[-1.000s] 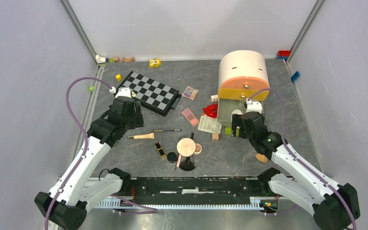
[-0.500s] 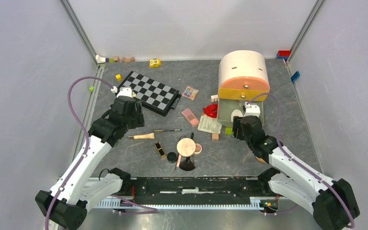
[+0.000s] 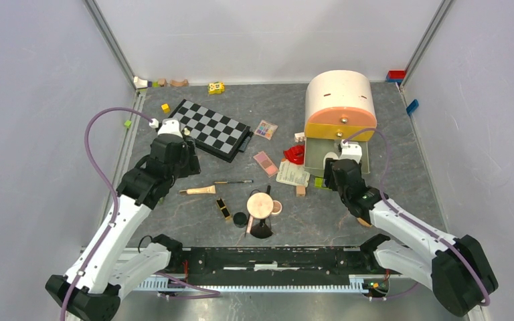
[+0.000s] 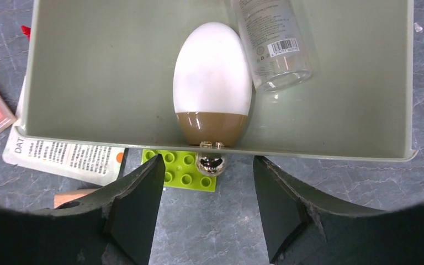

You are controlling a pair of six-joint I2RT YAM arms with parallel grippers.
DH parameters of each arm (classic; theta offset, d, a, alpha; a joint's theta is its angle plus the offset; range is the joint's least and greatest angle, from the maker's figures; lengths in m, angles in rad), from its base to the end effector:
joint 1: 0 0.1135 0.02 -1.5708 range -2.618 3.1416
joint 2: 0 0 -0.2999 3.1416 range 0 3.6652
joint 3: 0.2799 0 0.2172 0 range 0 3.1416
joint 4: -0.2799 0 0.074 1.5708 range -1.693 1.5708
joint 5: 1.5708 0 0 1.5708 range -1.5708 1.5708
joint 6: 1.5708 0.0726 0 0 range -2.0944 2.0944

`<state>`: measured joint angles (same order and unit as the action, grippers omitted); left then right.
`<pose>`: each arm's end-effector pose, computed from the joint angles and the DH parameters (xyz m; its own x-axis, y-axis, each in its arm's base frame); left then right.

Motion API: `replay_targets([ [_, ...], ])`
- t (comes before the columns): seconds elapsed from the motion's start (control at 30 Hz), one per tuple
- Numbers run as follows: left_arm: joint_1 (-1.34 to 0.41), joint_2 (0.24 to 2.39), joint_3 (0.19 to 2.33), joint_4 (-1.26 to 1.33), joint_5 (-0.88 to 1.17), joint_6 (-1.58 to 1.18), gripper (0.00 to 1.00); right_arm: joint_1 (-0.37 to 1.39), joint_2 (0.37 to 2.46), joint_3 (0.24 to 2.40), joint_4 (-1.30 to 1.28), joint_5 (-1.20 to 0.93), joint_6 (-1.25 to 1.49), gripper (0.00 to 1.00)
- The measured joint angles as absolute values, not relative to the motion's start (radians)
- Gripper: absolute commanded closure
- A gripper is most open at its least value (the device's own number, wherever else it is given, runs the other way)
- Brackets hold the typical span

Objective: Organize the makeup
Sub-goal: Close the drawer in the storage box.

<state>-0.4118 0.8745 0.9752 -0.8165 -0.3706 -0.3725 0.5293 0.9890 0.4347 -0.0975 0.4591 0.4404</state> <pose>0.1353 -0.0304 0.3313 -0.6048 -0.1060 -0.7893 -0.1046 0.9931 -0.0533 0.1672 0.0605 0.2208 -0.5370 0.1286 -0.8337 0.0888 0.9914 0.0957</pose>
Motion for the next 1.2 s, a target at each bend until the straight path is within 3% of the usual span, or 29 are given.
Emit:
replay_targets([
  [0.67,-0.412,0.901,0.978,-0.783,-0.391,-0.372,0.27,0.502,1.136,0.456,0.124,0.521,0.31,0.32],
  [1.2,-0.411,0.929,0.975,-0.783,-0.391,-0.371,0.27,0.394,1.338,0.528,0.354,0.427,0.186,0.36],
])
